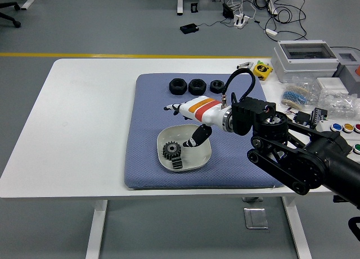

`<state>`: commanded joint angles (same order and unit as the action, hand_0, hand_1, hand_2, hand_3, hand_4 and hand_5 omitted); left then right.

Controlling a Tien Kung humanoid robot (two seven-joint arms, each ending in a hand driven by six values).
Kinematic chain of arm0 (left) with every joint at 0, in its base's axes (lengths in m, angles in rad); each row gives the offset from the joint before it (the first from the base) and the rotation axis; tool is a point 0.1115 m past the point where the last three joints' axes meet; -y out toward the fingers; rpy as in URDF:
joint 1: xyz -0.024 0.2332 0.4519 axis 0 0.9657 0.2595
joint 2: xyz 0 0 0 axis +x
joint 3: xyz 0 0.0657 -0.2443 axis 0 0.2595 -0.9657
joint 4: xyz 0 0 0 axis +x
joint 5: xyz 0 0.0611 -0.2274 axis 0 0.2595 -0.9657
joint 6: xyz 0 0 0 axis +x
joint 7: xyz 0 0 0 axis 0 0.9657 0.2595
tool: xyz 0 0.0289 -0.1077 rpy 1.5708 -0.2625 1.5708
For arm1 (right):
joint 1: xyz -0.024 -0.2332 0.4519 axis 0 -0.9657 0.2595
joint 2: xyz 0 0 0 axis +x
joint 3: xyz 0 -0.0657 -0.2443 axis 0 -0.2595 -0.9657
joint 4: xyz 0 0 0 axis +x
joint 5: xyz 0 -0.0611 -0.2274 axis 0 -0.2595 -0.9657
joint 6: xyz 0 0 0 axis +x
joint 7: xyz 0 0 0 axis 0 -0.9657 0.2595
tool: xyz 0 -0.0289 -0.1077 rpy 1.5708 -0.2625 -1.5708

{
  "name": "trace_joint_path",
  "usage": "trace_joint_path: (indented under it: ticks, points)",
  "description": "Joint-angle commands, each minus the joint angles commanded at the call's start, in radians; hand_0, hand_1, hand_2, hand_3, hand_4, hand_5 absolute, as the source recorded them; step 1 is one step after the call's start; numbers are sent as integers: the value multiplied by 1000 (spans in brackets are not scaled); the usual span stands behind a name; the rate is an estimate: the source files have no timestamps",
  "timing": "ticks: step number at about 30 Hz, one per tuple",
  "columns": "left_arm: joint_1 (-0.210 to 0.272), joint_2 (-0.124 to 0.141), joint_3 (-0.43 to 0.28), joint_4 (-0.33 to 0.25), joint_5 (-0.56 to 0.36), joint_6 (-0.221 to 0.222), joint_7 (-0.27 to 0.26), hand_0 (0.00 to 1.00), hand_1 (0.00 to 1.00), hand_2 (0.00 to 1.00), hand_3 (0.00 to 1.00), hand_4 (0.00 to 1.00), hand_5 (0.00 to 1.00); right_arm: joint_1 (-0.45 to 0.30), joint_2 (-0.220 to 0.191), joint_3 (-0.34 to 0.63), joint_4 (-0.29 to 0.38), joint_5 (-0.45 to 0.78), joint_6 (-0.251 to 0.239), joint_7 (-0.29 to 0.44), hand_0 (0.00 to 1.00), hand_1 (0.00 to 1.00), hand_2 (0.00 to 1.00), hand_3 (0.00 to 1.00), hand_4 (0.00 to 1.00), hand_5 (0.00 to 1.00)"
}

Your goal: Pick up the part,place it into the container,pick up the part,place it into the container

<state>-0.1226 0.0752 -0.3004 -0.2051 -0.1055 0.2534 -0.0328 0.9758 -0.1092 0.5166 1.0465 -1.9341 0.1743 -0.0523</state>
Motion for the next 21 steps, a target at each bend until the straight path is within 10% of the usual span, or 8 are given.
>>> trace_joint_path:
  ticks: [4, 11, 12, 17, 18, 21]
  points:
    - [-1, -1, 2, 0, -6, 0, -1, 695, 564, 663, 566, 571, 587, -3, -4, 22, -2, 39, -44, -4, 586, 662, 839, 996, 878, 199]
    - [2, -2, 1, 0, -3, 0, 1, 695, 567, 663, 566, 570, 587, -58, -36, 44, -9, 329, -267, 72, 509, 598, 743, 869, 838, 244]
    - [3, -2, 0, 0, -2, 0, 2, 694, 570, 662, 566, 570, 588, -67, -44, 49, 2, 372, -276, 85, 463, 521, 602, 637, 700, 203]
    - [6, -3, -4, 1, 5, -1, 4, 694, 570, 662, 566, 570, 588, -118, -79, 97, 60, 573, -299, 124, 463, 521, 602, 637, 700, 203]
    - [7, -4, -5, 1, 7, -1, 5, 693, 570, 663, 566, 571, 589, -127, -85, 110, 67, 619, -304, 128, 301, 357, 400, 398, 652, 233]
    - [10, -4, -7, 1, 13, -1, 6, 693, 570, 663, 566, 571, 589, -153, -101, 146, 80, 742, -349, 155, 301, 357, 400, 398, 652, 233]
